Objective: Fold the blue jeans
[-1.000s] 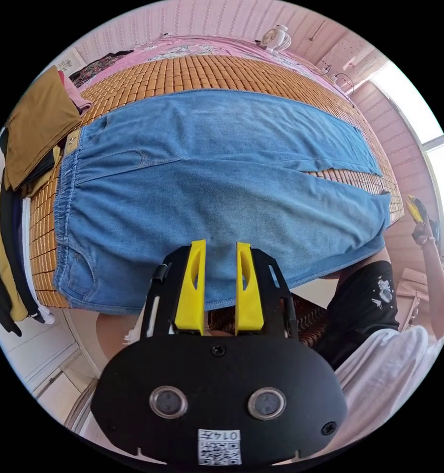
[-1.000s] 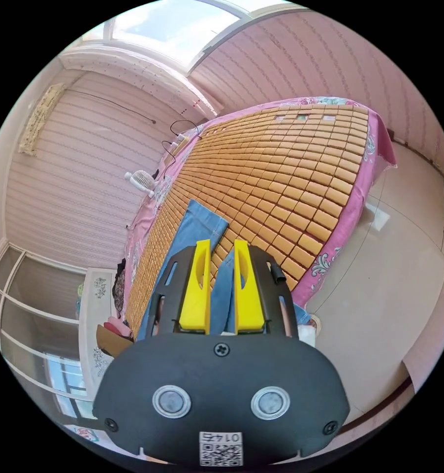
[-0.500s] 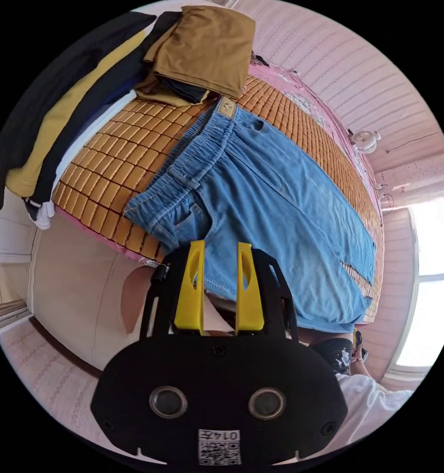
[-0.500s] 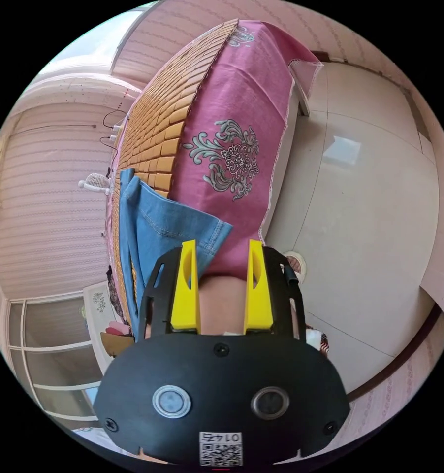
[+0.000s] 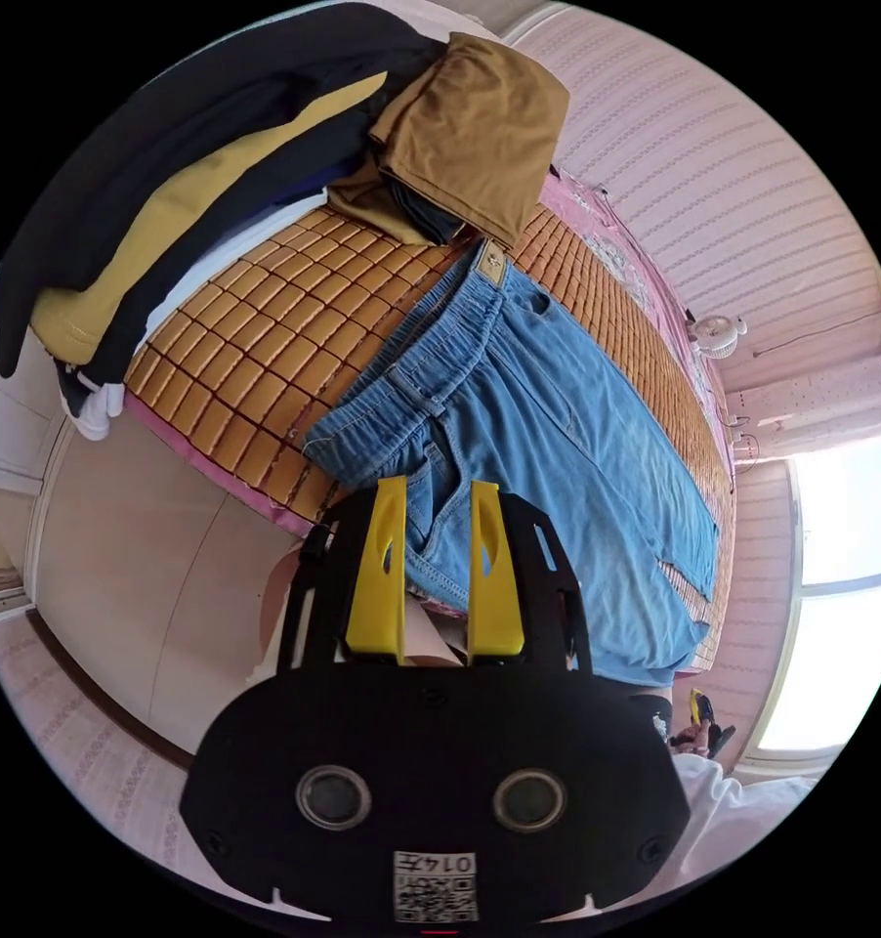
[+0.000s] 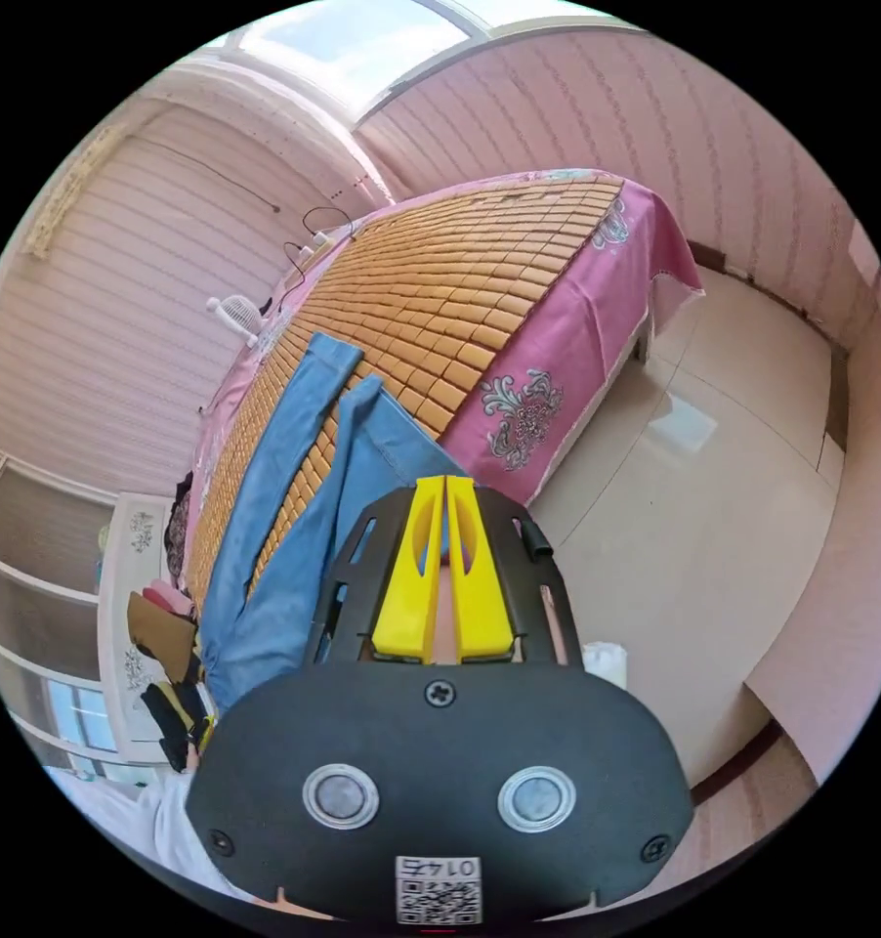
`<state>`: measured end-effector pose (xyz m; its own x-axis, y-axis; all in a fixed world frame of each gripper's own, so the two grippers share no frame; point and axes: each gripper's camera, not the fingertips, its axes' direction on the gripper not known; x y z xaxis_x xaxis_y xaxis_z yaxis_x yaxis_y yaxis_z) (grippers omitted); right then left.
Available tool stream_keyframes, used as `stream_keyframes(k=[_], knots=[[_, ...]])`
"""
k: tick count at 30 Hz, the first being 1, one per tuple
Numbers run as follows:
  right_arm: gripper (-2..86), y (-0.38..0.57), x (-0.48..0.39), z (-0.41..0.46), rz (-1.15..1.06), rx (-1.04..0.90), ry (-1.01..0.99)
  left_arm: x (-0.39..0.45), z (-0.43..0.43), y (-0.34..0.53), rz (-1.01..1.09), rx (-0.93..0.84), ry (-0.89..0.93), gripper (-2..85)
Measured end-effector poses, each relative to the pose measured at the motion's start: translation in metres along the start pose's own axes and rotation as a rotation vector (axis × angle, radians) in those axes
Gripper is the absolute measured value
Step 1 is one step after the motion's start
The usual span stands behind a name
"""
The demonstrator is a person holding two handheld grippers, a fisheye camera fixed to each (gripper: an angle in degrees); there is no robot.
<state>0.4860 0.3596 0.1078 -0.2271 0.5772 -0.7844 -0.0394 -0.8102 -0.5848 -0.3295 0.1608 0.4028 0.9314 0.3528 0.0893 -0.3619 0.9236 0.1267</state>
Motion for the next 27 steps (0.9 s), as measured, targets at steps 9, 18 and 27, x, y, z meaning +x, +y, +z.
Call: stream_keyframes(k=[9, 18, 27], knots=[[7.9, 0.012, -0.225, 0.107, -0.696, -0.153, -0.109, 0.014, -0.005, -0.014, 0.075, 0.07, -0.198, 12.6], [7.2, 0.029, -0.271, 0.143, -0.718, -0.251, -0.124, 0.021, 0.037, -0.024, 0.22, -0.142, -0.342, 12.6], [7.1, 0.019, -0.177, 0.092, -0.403, -0.173, -0.103, 0.006, 0.001, -0.032, 0.105, 0.004, -0.401, 6.5]])
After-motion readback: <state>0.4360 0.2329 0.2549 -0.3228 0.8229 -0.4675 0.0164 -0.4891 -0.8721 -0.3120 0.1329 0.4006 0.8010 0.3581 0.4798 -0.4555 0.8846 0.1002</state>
